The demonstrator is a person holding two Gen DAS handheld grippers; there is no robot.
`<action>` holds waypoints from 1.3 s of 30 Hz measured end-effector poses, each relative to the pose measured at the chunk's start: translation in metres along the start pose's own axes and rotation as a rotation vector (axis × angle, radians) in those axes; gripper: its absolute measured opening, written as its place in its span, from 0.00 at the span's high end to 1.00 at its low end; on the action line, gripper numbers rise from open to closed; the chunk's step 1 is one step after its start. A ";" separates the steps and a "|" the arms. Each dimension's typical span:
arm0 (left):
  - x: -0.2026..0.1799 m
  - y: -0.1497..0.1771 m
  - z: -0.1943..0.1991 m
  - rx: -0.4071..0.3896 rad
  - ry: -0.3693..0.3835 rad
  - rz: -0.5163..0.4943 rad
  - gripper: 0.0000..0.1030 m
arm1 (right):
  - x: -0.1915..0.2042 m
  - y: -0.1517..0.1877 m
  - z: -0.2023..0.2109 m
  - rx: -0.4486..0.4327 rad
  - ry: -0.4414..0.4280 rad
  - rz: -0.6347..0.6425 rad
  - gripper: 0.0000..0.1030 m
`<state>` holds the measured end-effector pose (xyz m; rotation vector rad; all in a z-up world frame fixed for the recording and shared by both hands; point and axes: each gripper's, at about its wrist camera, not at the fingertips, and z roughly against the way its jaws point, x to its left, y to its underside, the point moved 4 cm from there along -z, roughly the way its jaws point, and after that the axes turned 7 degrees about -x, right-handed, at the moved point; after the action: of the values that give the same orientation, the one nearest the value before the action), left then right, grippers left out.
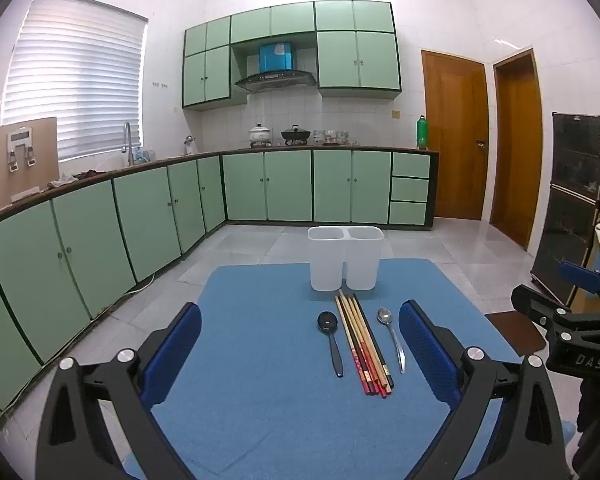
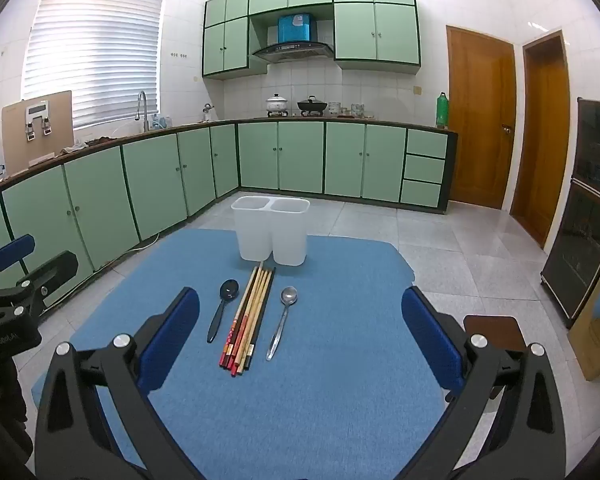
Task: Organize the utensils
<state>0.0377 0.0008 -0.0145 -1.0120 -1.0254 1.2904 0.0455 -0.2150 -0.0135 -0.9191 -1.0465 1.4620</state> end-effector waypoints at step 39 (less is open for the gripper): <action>0.006 0.002 -0.004 0.004 -0.017 -0.016 0.06 | 0.000 0.000 0.000 0.007 -0.001 -0.003 0.05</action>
<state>0.0413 0.0065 -0.0173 -0.9896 -1.0414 1.2895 0.0458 -0.2152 -0.0136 -0.9114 -1.0421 1.4628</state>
